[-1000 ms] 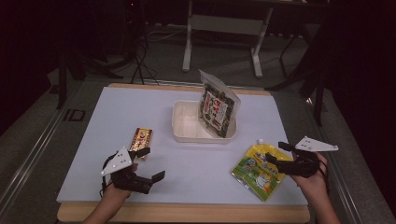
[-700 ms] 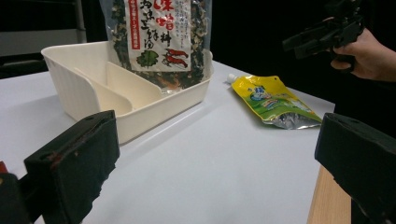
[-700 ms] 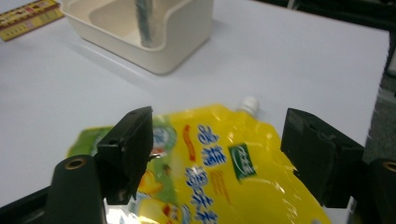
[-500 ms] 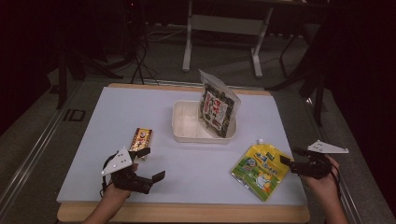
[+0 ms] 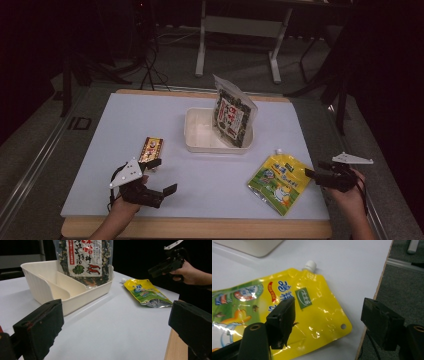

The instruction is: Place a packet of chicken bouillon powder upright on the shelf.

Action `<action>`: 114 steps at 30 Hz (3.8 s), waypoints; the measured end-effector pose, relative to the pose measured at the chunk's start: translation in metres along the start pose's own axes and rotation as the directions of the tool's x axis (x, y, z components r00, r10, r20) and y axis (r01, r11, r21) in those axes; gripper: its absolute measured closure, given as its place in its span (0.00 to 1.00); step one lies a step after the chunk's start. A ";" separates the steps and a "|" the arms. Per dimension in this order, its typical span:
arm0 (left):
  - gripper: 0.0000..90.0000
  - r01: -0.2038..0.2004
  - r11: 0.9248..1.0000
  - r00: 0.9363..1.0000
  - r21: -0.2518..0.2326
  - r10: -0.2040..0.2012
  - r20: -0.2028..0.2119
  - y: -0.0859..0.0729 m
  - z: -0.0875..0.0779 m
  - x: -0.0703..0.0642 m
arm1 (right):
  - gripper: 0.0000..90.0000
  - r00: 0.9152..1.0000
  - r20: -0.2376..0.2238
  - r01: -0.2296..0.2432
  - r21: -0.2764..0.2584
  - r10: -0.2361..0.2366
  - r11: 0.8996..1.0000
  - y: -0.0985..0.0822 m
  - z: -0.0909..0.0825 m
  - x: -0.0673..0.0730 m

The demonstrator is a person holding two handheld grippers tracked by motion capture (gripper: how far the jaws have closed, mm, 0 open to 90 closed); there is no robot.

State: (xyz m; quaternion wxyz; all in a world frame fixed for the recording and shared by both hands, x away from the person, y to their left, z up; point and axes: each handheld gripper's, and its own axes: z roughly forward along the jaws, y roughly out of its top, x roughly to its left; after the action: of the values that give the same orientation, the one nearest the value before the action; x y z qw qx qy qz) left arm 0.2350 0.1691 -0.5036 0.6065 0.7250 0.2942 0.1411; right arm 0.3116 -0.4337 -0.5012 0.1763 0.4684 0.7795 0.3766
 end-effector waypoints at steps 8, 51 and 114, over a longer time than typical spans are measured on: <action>0.00 0.002 1.000 1.000 0.000 -0.002 0.001 0.000 0.000 0.000 | 0.30 1.000 0.007 -0.027 0.022 0.027 0.999 -0.007 0.007 -0.009; 0.00 -0.004 1.000 1.000 0.018 0.004 0.003 -0.001 0.003 0.000 | 0.69 0.984 -0.127 -0.115 0.084 0.125 0.990 -0.010 0.024 -0.012; 0.04 -0.003 0.997 0.995 0.077 -0.004 0.096 0.008 0.020 -0.016 | 1.00 0.919 -0.206 0.316 -0.123 -0.335 0.941 0.077 -0.076 0.123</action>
State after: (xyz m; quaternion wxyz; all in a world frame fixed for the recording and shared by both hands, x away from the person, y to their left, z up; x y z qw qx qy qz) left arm 0.2356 0.1433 -0.4978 0.5916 0.7538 0.2700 0.0945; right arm 0.2487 -0.3378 -0.3841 0.1678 0.2787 0.8442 0.4261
